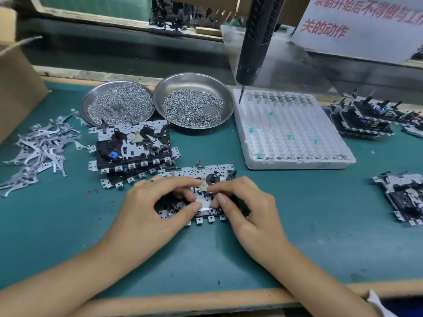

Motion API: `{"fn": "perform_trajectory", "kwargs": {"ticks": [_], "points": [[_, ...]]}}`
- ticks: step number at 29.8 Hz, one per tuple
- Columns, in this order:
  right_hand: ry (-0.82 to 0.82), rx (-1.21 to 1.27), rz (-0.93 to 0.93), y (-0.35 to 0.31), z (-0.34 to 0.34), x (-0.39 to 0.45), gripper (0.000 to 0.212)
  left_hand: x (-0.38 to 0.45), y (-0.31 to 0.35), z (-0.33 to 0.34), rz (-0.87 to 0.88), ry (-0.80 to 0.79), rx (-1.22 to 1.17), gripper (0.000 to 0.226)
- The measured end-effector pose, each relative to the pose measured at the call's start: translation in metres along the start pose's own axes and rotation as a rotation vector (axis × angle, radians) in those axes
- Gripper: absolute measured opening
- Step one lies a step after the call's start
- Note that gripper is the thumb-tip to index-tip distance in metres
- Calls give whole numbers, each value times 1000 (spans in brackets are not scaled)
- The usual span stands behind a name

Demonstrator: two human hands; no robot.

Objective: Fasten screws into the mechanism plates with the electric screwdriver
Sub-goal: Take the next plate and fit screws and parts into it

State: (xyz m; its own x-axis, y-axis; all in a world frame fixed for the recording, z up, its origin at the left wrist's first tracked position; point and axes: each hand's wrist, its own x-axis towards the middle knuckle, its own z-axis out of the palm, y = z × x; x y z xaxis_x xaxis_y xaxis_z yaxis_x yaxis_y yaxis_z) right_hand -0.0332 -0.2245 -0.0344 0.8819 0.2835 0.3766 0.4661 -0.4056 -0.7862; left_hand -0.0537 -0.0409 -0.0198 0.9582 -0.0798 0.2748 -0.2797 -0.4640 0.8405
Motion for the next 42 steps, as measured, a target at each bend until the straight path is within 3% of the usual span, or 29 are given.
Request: {"fn": "perform_trajectory", "kwargs": {"ticks": [4, 8, 11, 14, 16, 21, 26, 31, 34, 37, 42], "points": [[73, 37, -9, -1, -1, -6, 19, -2, 9, -5, 24, 58, 10, 25], [82, 9, -69, -6, -7, 16, 17, 40, 28, -52, 206, 231, 184, 17], [47, -35, -74, -9, -6, 64, 22, 103, 9, -91, 34, 228, 398, 16], [-40, -169, -41, -7, 6, 113, 28, 148, -31, -108, -302, -3, 599, 26], [-99, -308, -25, 1, 18, 138, 34, 157, -50, -109, -382, -117, 566, 36], [-300, -627, 188, 22, 26, 174, 34, 161, -67, -107, -360, -69, 530, 30], [-258, -583, 323, 20, 26, 187, 22, 160, -73, -108, -319, 0, 572, 11], [-237, -604, 271, 19, 23, 187, 21, 158, -70, -112, -297, 71, 553, 5], [-116, -524, 203, 22, 22, 183, 22, 156, -67, -111, -271, 190, 486, 3], [23, -277, 193, 21, 19, 177, 15, 153, -65, -109, -258, 225, 411, 11], [22, 177, 241, 13, 9, 154, 14, 145, -59, -101, -181, 306, 415, 16]]}}
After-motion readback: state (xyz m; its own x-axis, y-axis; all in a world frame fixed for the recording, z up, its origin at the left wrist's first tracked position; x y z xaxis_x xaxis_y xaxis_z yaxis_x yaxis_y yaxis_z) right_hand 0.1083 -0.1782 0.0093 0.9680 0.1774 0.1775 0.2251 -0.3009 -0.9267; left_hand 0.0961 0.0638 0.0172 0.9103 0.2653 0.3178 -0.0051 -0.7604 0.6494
